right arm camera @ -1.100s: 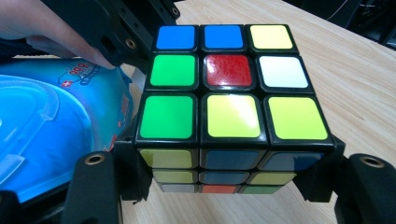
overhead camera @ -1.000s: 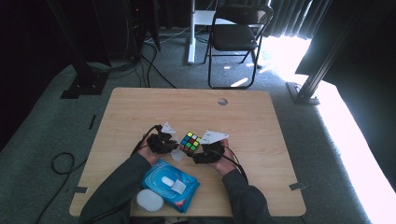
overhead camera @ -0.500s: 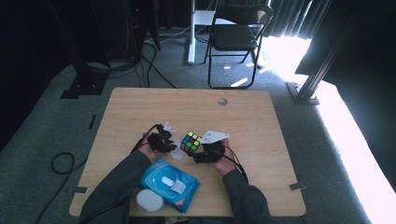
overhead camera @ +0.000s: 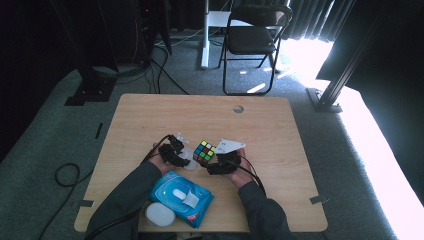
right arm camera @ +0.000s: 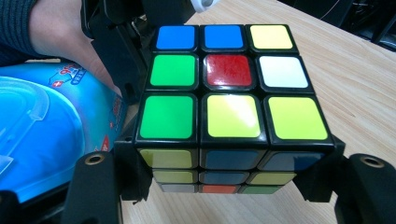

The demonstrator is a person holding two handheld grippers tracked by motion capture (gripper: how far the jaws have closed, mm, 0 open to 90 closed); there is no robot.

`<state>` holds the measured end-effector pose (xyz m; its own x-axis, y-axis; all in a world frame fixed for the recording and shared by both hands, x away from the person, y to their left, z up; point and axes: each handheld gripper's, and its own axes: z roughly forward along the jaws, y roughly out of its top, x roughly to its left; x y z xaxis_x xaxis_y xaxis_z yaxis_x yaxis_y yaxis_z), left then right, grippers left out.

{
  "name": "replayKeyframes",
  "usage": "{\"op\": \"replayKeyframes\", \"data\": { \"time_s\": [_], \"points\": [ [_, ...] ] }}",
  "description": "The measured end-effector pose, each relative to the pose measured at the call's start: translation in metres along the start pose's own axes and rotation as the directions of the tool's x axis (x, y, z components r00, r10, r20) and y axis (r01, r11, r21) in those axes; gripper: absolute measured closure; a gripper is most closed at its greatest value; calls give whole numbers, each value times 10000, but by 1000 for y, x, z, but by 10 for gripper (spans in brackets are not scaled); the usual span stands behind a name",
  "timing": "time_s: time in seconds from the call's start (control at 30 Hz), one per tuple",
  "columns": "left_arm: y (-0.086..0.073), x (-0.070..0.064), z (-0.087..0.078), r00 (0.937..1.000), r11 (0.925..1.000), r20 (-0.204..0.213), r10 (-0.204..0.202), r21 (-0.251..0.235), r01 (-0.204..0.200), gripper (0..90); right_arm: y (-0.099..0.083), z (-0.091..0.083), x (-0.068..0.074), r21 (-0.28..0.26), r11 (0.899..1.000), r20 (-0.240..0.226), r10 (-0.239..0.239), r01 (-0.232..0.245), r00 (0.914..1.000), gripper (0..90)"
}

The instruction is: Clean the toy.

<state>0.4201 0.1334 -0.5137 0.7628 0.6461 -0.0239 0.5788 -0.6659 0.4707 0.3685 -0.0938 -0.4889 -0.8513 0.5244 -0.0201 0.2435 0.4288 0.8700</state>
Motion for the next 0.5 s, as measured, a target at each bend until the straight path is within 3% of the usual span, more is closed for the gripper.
{"op": "replayKeyframes", "data": {
  "time_s": [0.23,0.33,0.5],
  "points": [
    [0,-4,1,9976,9986,-473,512,148,-506,552,1,0,0,-20,10000,111,19,-19,9999,342],
    [0,-5,0,9965,9981,-576,605,104,-600,713,2,0,0,-5,10000,149,4,-4,9999,342],
    [-2,-5,-3,9968,9978,-514,618,-201,-629,835,1,1,-1,46,9999,209,98,-99,9997,342]
  ]
}}
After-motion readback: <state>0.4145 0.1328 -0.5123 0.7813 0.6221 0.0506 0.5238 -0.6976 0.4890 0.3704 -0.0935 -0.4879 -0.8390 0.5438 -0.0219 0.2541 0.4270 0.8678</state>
